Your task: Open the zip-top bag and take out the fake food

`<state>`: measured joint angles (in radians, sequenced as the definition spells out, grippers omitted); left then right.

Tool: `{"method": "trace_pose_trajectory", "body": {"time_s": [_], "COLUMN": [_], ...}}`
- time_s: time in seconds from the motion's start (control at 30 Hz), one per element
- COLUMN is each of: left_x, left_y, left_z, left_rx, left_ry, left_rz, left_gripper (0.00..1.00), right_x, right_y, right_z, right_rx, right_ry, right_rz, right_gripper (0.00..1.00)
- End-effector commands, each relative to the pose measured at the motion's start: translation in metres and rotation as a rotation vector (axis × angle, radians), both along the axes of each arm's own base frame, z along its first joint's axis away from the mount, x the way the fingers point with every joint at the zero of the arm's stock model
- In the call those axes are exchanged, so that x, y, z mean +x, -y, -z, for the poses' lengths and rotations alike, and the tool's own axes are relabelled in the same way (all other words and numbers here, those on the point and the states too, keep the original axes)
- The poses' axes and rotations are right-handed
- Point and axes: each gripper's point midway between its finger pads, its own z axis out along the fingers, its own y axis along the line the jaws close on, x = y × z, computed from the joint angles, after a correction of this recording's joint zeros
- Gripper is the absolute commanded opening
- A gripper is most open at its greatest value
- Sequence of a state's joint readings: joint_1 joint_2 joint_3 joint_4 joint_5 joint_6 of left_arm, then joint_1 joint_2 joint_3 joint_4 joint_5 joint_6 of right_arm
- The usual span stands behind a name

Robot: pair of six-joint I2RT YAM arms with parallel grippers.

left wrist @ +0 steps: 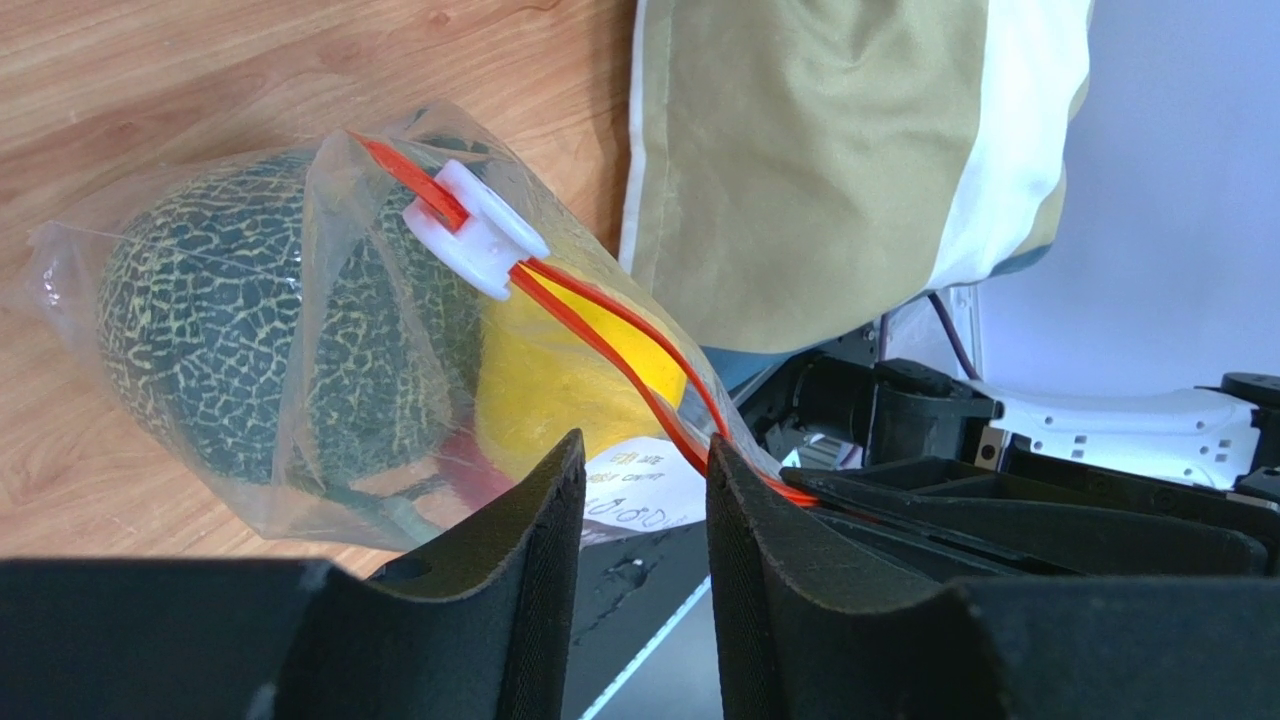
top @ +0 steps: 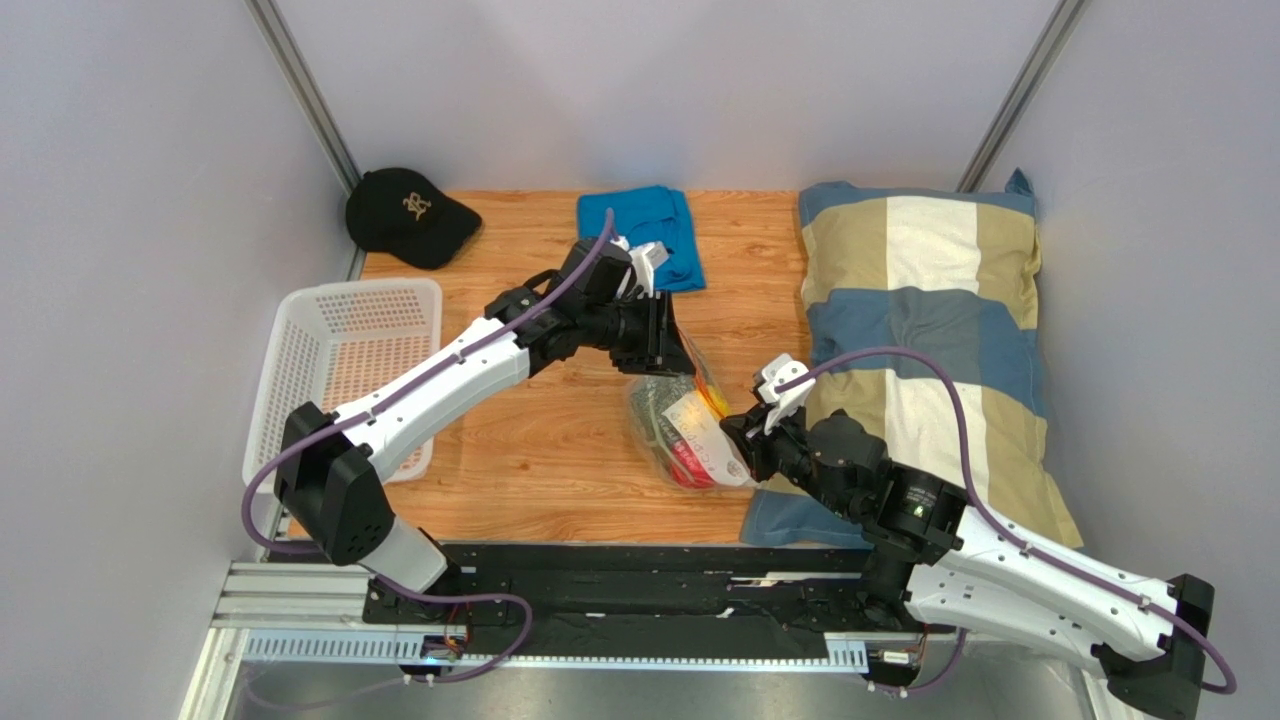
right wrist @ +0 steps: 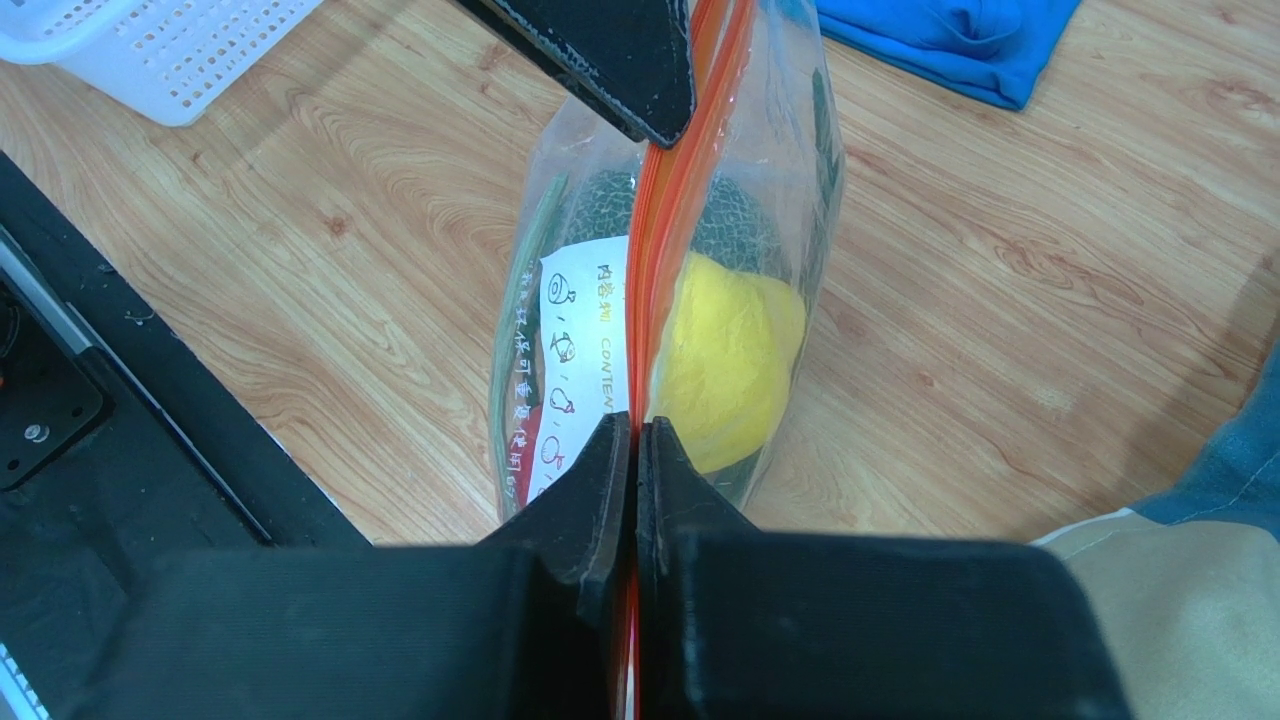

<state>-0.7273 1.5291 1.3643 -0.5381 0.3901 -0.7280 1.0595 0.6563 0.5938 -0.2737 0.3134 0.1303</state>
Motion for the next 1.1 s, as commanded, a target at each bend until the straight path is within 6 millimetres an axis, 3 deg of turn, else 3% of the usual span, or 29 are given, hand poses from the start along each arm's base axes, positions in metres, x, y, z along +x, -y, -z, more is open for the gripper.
{"method": "trace_pose_trajectory", "body": {"time_s": [0.0, 0.13, 0.33, 0.4, 0.43, 0.47, 0.53, 0.57, 0.63, 0.67, 0.93, 1.07], "left_x": [0.005, 0.009, 0.012, 0.011, 0.011, 0.012, 0.012, 0.013, 0.01, 0.009, -0.011, -0.018], "left_y": [0.01, 0.013, 0.022, 0.025, 0.026, 0.024, 0.019, 0.017, 0.012, 0.011, 0.015, 0.009], "left_z": [-0.012, -0.002, -0.004, -0.004, -0.003, -0.003, -0.005, -0.006, -0.011, -0.012, -0.025, -0.03], "left_rx": [-0.033, -0.016, -0.039, -0.043, -0.04, -0.032, -0.006, 0.01, 0.025, 0.028, -0.006, -0.005], "left_ry": [0.033, -0.01, -0.041, -0.055, -0.053, -0.049, -0.02, -0.001, 0.024, 0.031, 0.014, 0.025], "left_rz": [0.006, -0.015, -0.015, -0.006, -0.001, -0.006, 0.009, 0.005, 0.018, 0.03, 0.081, 0.082], "left_gripper": [0.41, 0.41, 0.42, 0.39, 0.24, 0.15, 0.0, 0.0, 0.0, 0.0, 0.0, 0.0], "right_x": [0.004, 0.004, 0.003, 0.002, 0.002, 0.001, 0.007, 0.005, 0.005, 0.005, 0.02, 0.027], "right_y": [-0.001, -0.003, -0.011, -0.014, -0.014, -0.011, -0.004, -0.002, -0.003, -0.002, -0.018, -0.029], "right_z": [-0.024, -0.027, -0.027, -0.028, -0.028, -0.023, -0.032, -0.031, -0.048, -0.047, -0.054, -0.05], "right_rx": [0.054, 0.06, 0.044, 0.042, 0.041, 0.031, 0.073, 0.052, 0.077, 0.059, 0.033, 0.048], "right_ry": [0.043, 0.045, 0.037, 0.021, 0.009, -0.025, -0.069, -0.081, -0.088, -0.101, -0.182, -0.238], "right_rz": [0.009, 0.006, -0.025, -0.035, -0.031, -0.011, 0.081, 0.081, 0.083, 0.092, 0.136, 0.122], "right_gripper": [0.0, 0.0, 0.0, 0.06, 0.1, 0.25, 0.44, 0.54, 0.62, 0.65, 0.64, 0.53]}}
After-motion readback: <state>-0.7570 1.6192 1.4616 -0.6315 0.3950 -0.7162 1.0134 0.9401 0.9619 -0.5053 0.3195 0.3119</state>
